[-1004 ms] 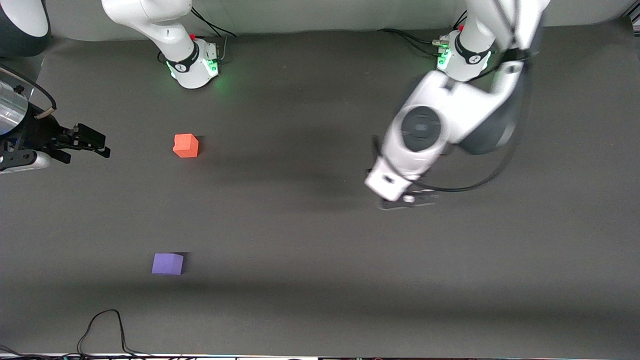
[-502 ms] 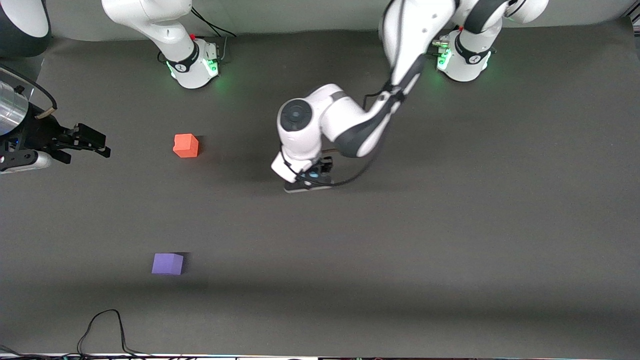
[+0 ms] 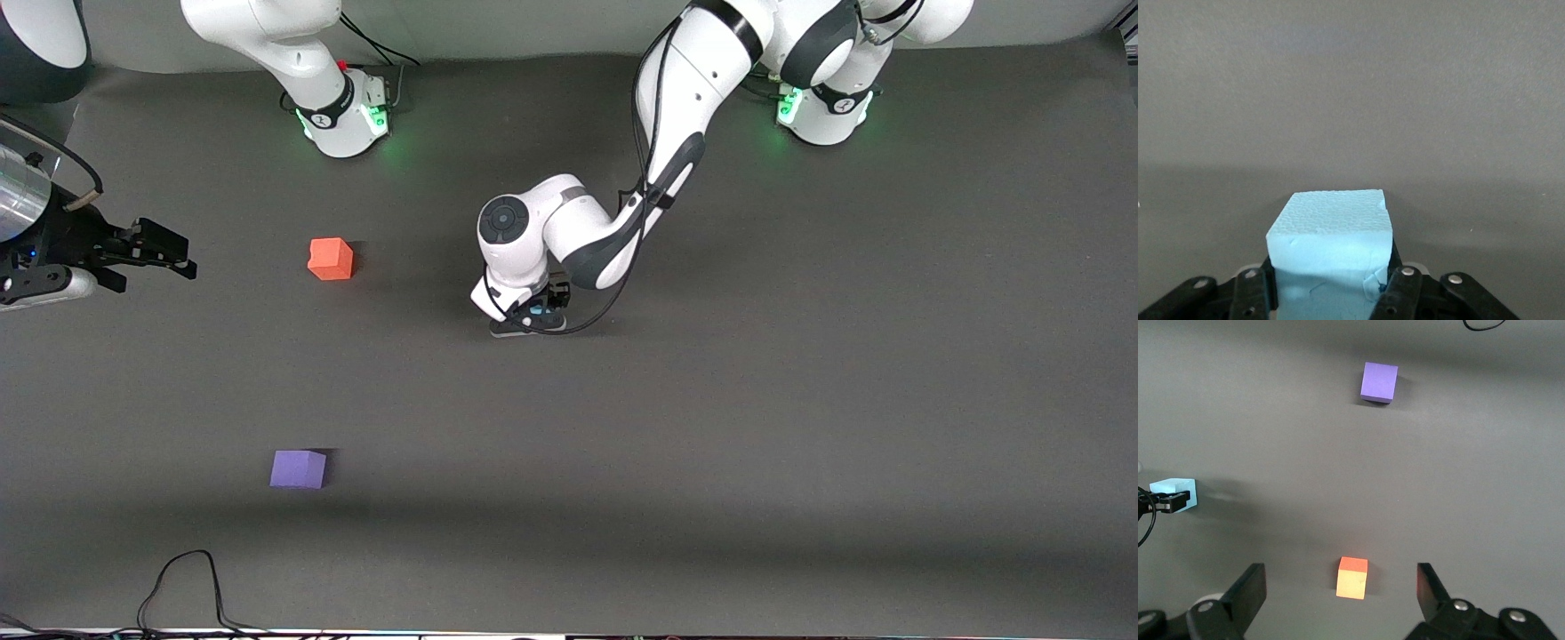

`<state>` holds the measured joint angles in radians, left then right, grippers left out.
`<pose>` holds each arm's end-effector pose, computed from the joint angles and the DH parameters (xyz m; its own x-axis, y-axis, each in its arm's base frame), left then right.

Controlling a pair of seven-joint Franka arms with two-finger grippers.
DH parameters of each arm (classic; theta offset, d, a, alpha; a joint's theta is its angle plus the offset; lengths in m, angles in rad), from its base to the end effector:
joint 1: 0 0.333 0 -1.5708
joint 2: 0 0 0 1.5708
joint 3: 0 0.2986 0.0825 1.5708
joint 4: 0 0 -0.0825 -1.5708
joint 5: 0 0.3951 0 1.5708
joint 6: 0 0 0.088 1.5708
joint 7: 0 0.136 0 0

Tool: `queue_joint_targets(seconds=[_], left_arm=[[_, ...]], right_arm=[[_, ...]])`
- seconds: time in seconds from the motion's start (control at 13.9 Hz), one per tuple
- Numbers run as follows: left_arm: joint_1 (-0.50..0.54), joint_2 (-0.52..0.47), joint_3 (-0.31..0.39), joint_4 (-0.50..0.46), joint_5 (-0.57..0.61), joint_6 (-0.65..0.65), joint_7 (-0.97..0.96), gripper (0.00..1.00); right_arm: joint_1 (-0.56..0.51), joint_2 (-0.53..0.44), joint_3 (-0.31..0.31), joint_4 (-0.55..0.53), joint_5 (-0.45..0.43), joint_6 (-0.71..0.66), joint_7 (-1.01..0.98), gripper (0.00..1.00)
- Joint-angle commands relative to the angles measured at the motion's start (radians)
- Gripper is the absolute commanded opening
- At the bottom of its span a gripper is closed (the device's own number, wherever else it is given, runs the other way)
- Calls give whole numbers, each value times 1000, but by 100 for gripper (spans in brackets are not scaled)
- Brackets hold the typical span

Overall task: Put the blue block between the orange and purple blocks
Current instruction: 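Lower the blue cube onto the table and open the left gripper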

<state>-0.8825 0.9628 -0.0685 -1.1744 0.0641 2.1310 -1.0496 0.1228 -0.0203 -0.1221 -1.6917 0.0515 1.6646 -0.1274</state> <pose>0.4534 -0.6066 0.1579 0.9956 0.0935 -0.0038 0.0935 -0.9956 -0.0025 0.5649 0.0064 0.5391 0.9924 0.1228 -0.0002 0.1226 -0.9910 -0.0542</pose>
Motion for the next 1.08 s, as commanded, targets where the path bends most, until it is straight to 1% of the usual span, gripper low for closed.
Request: queue_joint_targets(seconds=[0.0,0.14,0.29,0.36,0.5,0.57,0.65,0.79,0.86,1.0], left_arm=[[0,7,9,32,11,-14,3,100],[26,-41,3,41,2,-74,2,100],[68,-91,-7,79,-10,-169,6,100],[95,-116,-16,97,-35,-221,25,100],[181,-182,-34,117,-96,-324,87,100],[222,-228,-37,114,-116,-368,120,100],[271,-295,-34,101,-131,-413,170,100],[383,-404,-33,21,-157,-517,308,100],[448,-453,-33,-8,-168,-560,369,100],[543,-521,-28,-48,-165,-638,462,100]], right_arm=[[6,-9,-5,-10,-10,-2,-15,100],[5,-9,-4,-10,-10,-3,-15,100],[5,-9,-5,-10,-10,-3,-15,100],[5,-9,-4,-10,-9,-3,-14,100],[6,-10,-4,-10,-7,-5,-14,100],[6,-9,-4,-10,11,-6,-14,100],[6,-9,-2,-10,36,-8,-14,100],[15,-7,10,-10,47,-8,12,100],[58,-4,10,-10,47,-8,40,100],[133,5,12,1,47,1,183,100]])
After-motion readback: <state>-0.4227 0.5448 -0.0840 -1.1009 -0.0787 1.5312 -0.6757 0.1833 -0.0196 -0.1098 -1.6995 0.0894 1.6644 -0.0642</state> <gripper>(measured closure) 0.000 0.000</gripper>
